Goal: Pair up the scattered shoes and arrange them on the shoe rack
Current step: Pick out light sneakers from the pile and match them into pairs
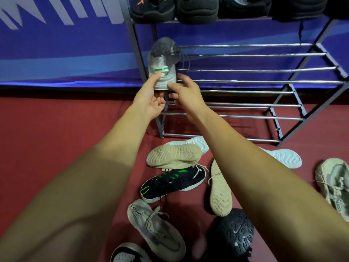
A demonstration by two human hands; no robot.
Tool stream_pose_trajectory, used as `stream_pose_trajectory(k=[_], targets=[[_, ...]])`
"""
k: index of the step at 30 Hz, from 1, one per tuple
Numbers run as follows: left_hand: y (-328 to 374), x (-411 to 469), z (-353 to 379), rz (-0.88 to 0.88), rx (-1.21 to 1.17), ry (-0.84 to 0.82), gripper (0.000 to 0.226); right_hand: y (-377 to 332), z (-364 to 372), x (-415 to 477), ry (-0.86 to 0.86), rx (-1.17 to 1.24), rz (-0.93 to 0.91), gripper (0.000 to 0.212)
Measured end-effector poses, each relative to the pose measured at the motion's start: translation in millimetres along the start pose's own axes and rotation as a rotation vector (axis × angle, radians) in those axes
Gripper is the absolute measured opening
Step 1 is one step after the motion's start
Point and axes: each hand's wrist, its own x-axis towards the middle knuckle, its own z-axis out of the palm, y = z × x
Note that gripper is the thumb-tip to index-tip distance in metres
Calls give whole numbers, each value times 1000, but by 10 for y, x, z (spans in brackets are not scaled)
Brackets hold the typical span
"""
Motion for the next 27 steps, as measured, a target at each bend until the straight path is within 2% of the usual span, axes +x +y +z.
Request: stream_pose_trajectory(k=[11, 16, 20, 22, 27], targets=[[35, 122, 77, 34, -60, 34, 28, -28, -10, 74, -46, -35, 41, 54], [29, 131, 84, 33, -23, 34, 39, 9, -18, 44, -89, -65, 69, 61], [-40, 126, 31, 41, 13, 12, 50, 99, -107, -46, -64, -93, 90, 54], [-148, 95, -11, 28, 57, -6, 53, 182, -194, -123, -35, -96, 129, 51], [-595, -35, -127, -24, 344, -16, 34, 425, -566, -405, 35, -169, 227, 42]])
